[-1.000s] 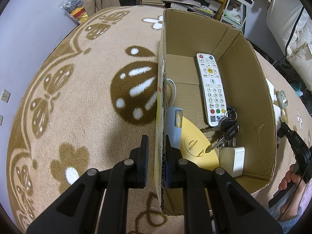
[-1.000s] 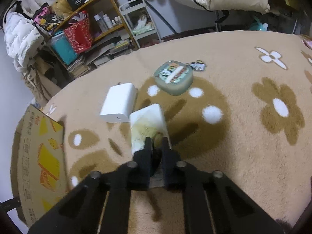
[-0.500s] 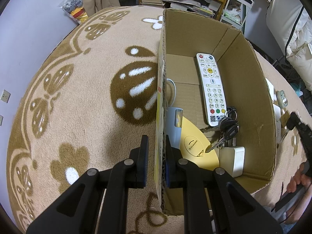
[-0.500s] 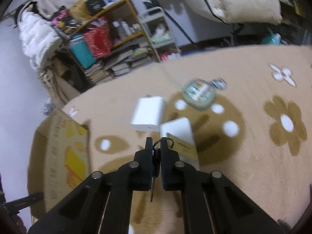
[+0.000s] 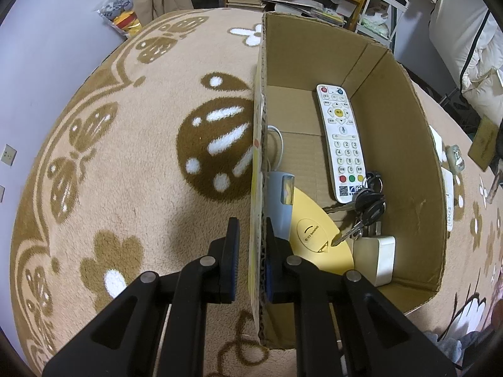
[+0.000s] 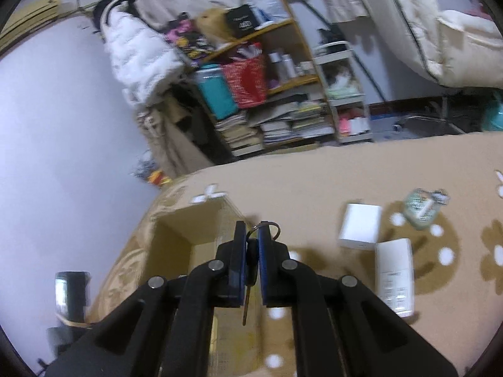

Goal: Organize rigid objects
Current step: 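Lift the car key with the right gripper and carry it toward the box, then lower the car key into the box and open the right gripper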

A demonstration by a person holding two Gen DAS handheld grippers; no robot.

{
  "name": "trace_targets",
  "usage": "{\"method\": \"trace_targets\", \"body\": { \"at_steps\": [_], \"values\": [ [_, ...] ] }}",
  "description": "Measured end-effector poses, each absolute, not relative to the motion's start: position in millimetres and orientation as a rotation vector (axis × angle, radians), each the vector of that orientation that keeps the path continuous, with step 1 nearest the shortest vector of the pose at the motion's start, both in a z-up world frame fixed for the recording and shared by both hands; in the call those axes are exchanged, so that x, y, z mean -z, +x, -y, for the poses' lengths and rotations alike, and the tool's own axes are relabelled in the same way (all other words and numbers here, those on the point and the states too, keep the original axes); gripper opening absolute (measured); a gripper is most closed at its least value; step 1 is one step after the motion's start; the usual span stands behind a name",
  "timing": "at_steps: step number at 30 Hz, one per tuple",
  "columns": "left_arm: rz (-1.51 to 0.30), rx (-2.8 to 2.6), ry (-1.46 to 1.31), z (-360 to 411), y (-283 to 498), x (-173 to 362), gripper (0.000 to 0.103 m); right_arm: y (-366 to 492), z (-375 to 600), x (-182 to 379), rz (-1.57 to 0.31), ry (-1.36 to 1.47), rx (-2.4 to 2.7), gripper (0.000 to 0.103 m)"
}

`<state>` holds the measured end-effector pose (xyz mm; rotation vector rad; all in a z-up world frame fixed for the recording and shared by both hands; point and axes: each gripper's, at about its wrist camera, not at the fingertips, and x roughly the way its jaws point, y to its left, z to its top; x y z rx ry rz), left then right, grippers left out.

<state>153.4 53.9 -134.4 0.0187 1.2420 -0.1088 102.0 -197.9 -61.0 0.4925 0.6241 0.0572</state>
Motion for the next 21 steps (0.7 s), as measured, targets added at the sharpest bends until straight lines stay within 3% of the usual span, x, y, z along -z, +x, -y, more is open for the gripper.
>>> {"method": "trace_targets", "body": {
  "at_steps": [10,21],
  "values": [
    [-1.245,0.111,0.011,-54,155,134,0.012,121,127,50,-0.651,0.409,-0.214,0.009],
    [-1.245,0.111,0.016,-53,155,136,0.012,124,96,91,-0.787,0.279,-0.216,0.009]
  ]
}}
